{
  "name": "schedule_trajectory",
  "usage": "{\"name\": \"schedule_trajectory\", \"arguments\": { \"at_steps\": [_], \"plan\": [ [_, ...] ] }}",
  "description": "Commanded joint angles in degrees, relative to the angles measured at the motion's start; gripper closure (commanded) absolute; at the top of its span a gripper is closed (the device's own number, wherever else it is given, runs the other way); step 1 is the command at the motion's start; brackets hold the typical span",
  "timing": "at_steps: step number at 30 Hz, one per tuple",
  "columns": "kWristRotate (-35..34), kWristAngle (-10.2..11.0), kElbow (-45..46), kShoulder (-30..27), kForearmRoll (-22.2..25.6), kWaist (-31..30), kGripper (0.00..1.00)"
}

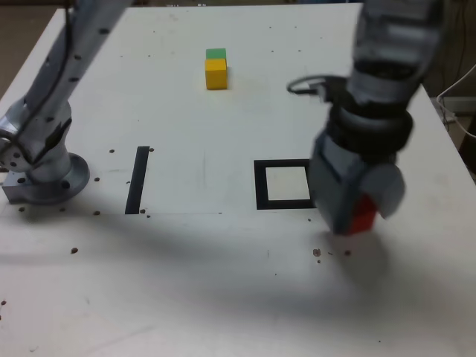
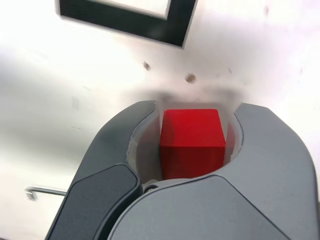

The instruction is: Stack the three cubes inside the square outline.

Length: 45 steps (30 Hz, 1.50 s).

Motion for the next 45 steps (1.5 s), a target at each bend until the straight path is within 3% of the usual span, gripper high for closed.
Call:
{"name": "schedule_trajectory", "arguments": {
  "at_steps": [1,9,13,24,36,45],
  "plan": [
    [1.9,0.6,2.4,-2.5,-0.1,0.4,0.89],
    [7.3,4.7,12.5,-10.0,-0.9,1.9,0.89],
    [10.2,5.3,15.5,-11.5,-1.5,3.2,0.89],
    [18.5,3.7,18.1,-10.3,-2.4,7.3,0.89],
    [22.8,1.5,19.4,-9.4,-3.5,10.6,0.89],
    [25.0,-0.6,20.7,-8.1,-4.9,12.4,0.80]
  ]
}}
